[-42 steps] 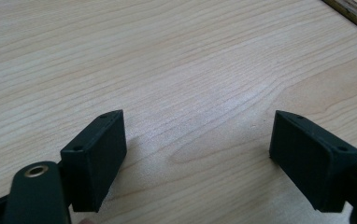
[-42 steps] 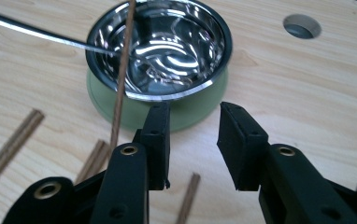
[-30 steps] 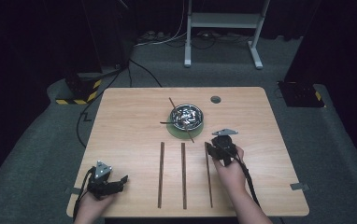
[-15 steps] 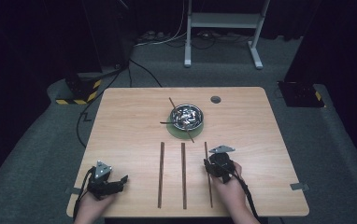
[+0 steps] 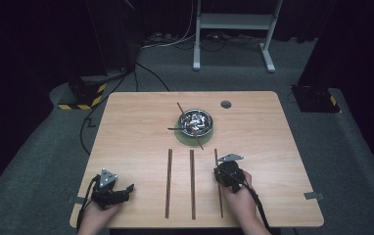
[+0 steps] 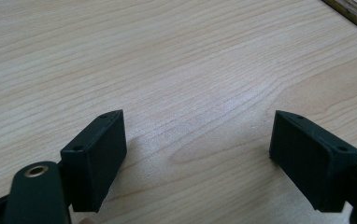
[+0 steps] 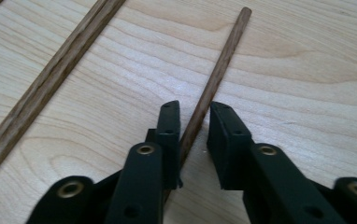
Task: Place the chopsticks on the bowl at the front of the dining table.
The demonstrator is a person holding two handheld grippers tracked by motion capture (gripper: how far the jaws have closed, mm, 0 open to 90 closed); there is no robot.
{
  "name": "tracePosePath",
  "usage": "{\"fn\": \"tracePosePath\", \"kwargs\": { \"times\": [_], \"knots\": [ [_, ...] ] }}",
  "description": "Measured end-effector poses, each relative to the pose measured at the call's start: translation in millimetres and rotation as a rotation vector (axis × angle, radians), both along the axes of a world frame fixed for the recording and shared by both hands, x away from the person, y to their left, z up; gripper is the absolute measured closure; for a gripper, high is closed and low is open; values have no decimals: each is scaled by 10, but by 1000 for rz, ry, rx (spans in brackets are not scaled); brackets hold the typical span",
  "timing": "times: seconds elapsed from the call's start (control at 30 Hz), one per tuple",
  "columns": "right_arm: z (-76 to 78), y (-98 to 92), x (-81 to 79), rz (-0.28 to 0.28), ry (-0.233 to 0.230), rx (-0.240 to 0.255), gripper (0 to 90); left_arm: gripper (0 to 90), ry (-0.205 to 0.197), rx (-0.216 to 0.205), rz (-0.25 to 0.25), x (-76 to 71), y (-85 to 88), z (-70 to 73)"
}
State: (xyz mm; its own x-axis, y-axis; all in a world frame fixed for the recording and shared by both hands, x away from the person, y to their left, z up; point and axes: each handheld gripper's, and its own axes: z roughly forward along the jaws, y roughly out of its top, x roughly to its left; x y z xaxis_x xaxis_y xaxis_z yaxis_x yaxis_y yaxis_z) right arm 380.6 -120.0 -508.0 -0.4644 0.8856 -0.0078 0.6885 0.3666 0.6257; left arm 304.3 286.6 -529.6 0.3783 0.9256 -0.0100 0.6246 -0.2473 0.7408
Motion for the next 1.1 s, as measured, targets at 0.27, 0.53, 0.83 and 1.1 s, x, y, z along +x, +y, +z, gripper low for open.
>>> {"fn": "tracePosePath", "kwargs": {
  "times": [0.27,0.53,0.83,1.1],
  "knots": [
    [9,-90,56,-22,9,-6,835,188,0,0,-1,0,1,0],
    [15,-179,122,-30,15,-8,833,188,0,0,-2,2,1,0],
    [39,-146,98,-29,26,-40,760,188,0,-1,-3,3,2,0],
    [56,-198,123,-29,51,-41,765,188,0,-1,-3,2,2,0]
  ]
}}
